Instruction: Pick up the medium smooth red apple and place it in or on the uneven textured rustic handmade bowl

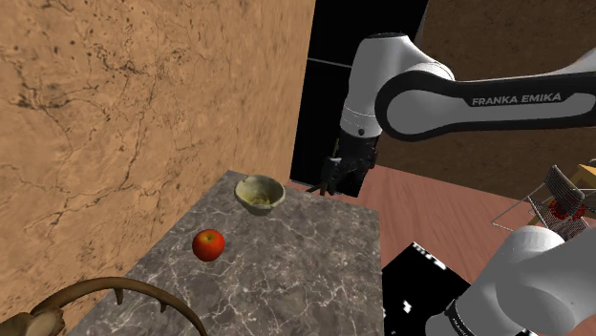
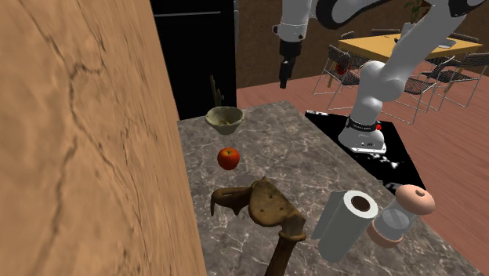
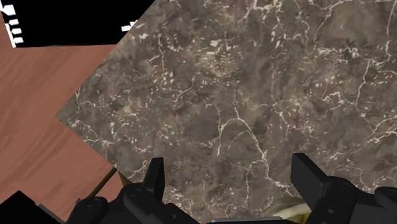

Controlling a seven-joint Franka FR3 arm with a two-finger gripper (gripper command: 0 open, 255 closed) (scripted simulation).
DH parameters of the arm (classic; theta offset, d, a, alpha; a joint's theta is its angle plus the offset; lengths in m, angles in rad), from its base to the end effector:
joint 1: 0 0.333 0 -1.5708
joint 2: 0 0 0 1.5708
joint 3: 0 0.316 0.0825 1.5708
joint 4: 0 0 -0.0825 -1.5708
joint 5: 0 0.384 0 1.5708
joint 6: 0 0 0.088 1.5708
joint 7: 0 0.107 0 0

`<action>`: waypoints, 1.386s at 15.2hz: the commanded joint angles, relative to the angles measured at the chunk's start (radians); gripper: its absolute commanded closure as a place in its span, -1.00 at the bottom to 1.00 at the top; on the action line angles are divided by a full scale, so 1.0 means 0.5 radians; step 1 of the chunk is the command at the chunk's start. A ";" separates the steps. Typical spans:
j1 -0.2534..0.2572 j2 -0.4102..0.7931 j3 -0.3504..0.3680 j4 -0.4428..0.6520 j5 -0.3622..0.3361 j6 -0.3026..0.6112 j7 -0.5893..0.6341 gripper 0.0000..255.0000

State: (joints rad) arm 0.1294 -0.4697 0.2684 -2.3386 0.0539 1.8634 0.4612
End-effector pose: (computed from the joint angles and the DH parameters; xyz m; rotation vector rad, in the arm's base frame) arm 0.3750 0.1720 0.5031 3.0663 -0.1666 0.0159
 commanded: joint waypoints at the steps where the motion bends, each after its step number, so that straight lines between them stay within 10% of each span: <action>1: 0.011 0.125 0.071 0.056 0.004 0.077 0.091 -1.00; 21: 0.305 1.549 0.474 1.044 -0.583 0.416 1.108 -1.00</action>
State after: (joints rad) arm 0.2661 0.2630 0.5069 -1.8574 -0.2146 2.0751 0.9928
